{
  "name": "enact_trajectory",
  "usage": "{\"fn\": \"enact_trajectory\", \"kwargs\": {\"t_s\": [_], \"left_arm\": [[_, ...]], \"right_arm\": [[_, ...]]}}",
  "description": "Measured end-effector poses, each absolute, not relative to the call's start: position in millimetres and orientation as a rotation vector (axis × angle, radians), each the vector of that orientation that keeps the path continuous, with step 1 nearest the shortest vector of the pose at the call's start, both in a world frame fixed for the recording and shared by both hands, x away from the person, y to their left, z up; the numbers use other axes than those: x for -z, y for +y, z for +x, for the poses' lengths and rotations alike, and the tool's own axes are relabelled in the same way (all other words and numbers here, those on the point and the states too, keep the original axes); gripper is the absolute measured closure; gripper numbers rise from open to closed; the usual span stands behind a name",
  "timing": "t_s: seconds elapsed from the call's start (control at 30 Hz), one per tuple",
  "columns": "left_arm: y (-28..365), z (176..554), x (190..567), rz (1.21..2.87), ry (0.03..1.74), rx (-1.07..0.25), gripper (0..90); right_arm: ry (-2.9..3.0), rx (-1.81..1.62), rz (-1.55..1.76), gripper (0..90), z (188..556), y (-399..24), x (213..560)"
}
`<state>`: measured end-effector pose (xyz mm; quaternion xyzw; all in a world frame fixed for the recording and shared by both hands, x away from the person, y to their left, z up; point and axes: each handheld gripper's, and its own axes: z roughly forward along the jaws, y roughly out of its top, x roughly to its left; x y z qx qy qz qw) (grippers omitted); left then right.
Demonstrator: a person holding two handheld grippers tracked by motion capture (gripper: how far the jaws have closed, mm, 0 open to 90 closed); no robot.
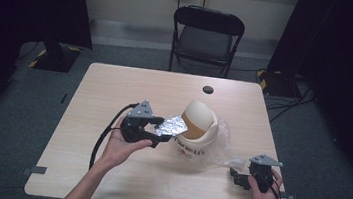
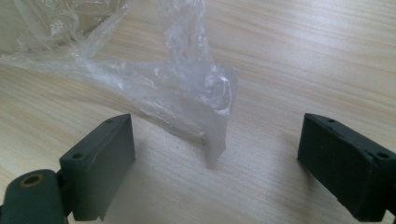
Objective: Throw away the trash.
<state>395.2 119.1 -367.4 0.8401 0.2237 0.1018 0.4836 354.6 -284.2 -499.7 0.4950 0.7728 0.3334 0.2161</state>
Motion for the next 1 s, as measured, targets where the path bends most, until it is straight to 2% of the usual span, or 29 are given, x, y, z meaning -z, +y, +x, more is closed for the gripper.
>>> {"fn": "enact_trajectory", "kwargs": {"t_s": [0.2, 1.0], "left_arm": [[105.2, 401.5, 372.2, 2.084, 0.541, -0.219, 34.1], [86.5, 414.7, 359.7, 2.024, 0.540, -0.180, 34.9]], "right_arm": [[2.141, -0.923, 1.374, 10.2, 354.8, -284.0, 499.6], [2.141, -0.923, 1.373, 10.2, 354.8, -284.0, 499.6]]}}
